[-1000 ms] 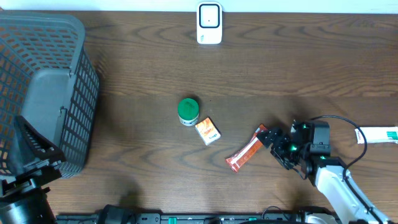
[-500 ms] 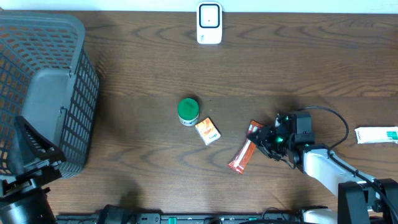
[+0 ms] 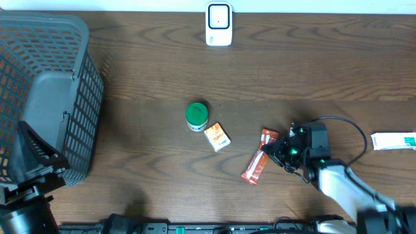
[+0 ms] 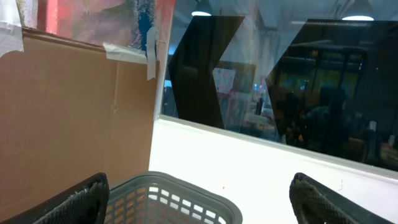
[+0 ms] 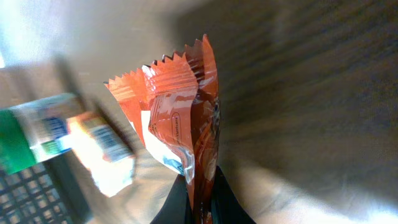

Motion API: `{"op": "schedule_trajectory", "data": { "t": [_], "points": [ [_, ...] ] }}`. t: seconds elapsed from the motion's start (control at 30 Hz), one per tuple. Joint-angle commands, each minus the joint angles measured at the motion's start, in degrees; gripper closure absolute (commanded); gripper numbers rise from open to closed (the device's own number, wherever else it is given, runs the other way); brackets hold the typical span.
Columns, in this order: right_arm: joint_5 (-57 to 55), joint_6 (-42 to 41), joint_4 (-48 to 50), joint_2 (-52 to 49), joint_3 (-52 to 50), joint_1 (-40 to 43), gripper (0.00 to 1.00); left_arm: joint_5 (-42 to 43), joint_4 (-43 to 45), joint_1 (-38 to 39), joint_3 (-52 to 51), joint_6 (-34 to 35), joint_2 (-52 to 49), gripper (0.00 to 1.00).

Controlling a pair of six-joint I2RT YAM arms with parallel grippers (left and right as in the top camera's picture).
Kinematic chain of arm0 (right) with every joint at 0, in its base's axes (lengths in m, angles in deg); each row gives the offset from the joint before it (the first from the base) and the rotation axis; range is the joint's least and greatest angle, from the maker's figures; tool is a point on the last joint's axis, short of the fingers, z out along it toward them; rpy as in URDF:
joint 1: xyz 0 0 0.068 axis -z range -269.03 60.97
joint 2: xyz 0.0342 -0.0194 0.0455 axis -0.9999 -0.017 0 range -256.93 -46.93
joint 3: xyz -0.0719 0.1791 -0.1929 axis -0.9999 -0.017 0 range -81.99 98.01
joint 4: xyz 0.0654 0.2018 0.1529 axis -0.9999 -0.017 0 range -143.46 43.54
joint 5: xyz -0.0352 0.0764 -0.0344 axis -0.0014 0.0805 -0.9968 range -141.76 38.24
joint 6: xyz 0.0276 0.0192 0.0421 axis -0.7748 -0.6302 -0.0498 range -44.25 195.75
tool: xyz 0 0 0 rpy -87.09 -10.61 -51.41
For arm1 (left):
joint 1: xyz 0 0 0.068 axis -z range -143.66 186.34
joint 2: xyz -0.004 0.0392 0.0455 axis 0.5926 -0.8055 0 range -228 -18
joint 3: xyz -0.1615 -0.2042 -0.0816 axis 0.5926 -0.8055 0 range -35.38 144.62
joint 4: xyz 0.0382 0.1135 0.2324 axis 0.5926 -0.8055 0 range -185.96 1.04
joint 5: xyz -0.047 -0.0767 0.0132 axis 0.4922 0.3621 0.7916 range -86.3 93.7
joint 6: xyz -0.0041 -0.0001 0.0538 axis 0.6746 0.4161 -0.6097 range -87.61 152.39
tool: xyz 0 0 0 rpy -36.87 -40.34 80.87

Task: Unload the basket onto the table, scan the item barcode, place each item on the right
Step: 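Grasp the red snack bar with the right gripper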

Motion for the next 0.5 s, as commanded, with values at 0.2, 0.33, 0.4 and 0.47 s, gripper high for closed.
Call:
{"op": "schedule_trajectory", "data": {
  "t": [0.2, 0.33, 0.4, 0.47],
  "points": [
    [0.0, -15.6, -10.0, 28.7, 0.0, -0.4, 0.98, -0.4, -0.7, -0.2, -0.4, 0.5, 0.6, 0.09],
    [0.0, -18.9, -11.1, 33.2, 0.0, -0.5, 0.98, 1.5, -0.6, 0.5, -3.5, 0.5, 0.6, 0.09],
    [0.0, -19.3, -11.1, 33.4, 0.2, -0.5, 0.98, 4.7, 0.1, 0.5, -5.9, 0.5, 0.6, 0.09],
    [0.2, -19.1, -11.1, 33.3, 0.4, -0.5, 0.99, 8.5, 2.4, 0.5, -9.7, 0.5, 0.6, 0.09]
  ]
}}
